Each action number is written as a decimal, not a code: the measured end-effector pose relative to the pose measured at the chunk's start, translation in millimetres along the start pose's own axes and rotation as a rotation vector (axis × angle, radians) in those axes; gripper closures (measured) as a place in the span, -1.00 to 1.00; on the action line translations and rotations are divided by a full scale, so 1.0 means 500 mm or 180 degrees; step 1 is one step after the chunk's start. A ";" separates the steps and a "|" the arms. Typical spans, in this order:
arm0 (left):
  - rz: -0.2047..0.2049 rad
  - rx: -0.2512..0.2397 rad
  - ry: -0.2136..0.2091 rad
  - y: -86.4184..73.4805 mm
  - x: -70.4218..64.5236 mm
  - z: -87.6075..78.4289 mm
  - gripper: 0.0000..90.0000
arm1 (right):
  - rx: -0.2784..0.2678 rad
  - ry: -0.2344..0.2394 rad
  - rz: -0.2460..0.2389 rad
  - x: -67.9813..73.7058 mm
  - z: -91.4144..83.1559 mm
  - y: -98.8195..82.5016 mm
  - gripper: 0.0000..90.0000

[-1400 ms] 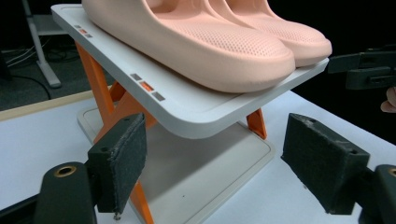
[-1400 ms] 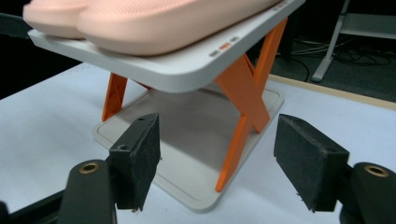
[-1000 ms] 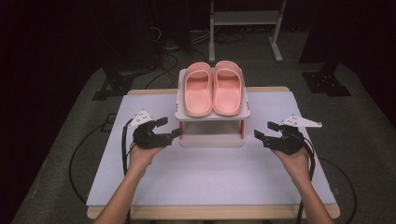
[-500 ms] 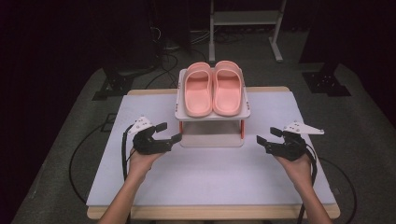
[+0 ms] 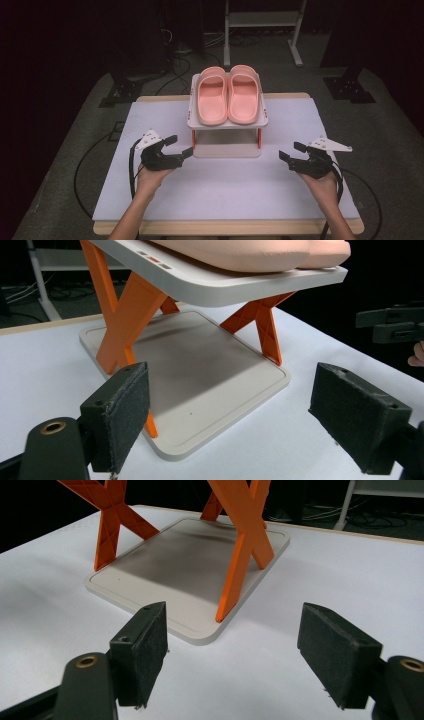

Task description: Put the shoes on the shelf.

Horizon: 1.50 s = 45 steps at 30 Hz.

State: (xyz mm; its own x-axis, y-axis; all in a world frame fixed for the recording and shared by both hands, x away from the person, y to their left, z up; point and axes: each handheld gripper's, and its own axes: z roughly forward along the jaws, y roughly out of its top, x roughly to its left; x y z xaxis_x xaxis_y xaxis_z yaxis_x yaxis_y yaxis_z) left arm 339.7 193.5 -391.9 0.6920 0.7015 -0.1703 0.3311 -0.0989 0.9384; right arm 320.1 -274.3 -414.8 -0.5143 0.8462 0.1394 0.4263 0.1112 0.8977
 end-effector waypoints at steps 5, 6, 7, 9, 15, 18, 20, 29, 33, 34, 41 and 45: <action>0.0009 -0.0009 0.0022 -0.006 0.000 -0.006 -0.66 | -0.0024 -0.0010 -0.0002 0.000 -0.006 -0.010 -0.40; -0.0002 -0.0029 0.0027 -0.009 0.000 -0.008 -0.66 | -0.0022 -0.0010 0.0006 0.001 -0.007 -0.012 -0.40; -0.0005 -0.0034 0.0032 -0.011 0.000 -0.010 -0.66 | -0.0027 -0.0016 0.0004 0.002 -0.008 -0.014 -0.40; -0.0010 -0.0044 0.0032 -0.013 0.001 -0.011 -0.66 | -0.0028 -0.0014 0.0001 0.002 -0.009 -0.016 -0.41; -0.0011 -0.0061 0.0068 -0.024 0.004 -0.022 -0.68 | -0.0037 -0.0034 -0.0007 0.006 -0.015 -0.030 -0.42; -0.0025 -0.0076 0.0095 -0.030 0.004 -0.028 -0.69 | -0.0035 -0.0052 -0.0028 0.008 -0.017 -0.038 -0.44; -0.0019 -0.0087 0.0118 -0.033 0.004 -0.032 -0.70 | -0.0025 -0.0064 -0.0026 0.009 -0.019 -0.042 -0.47; -0.0056 -0.0124 0.0157 -0.051 0.007 -0.046 -0.73 | -0.0038 -0.0092 -0.0005 0.009 -0.033 -0.061 -0.48; -0.0068 -0.0130 0.0173 -0.059 0.007 -0.051 -0.74 | -0.0029 -0.0109 -0.0008 0.007 -0.039 -0.072 -0.49; -0.0065 -0.0138 0.0179 -0.061 0.007 -0.051 -0.75 | -0.0026 -0.0113 -0.0009 0.006 -0.040 -0.075 -0.50; -0.0066 -0.0138 0.0187 -0.070 0.005 -0.056 -0.76 | -0.0027 -0.0137 0.0009 0.006 -0.047 -0.089 -0.50; -0.0072 -0.0134 0.0196 -0.076 0.002 -0.059 -0.77 | -0.0025 -0.0145 0.0007 0.007 -0.051 -0.097 -0.52</action>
State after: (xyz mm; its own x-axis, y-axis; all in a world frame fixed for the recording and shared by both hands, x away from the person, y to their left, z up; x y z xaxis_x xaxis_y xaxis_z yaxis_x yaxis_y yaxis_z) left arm 308.9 218.9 -419.0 0.6434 0.7455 -0.1741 0.3183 -0.0536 0.9465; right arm 278.4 -290.0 -447.2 -0.4788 0.8693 0.1223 0.4214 0.1054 0.9007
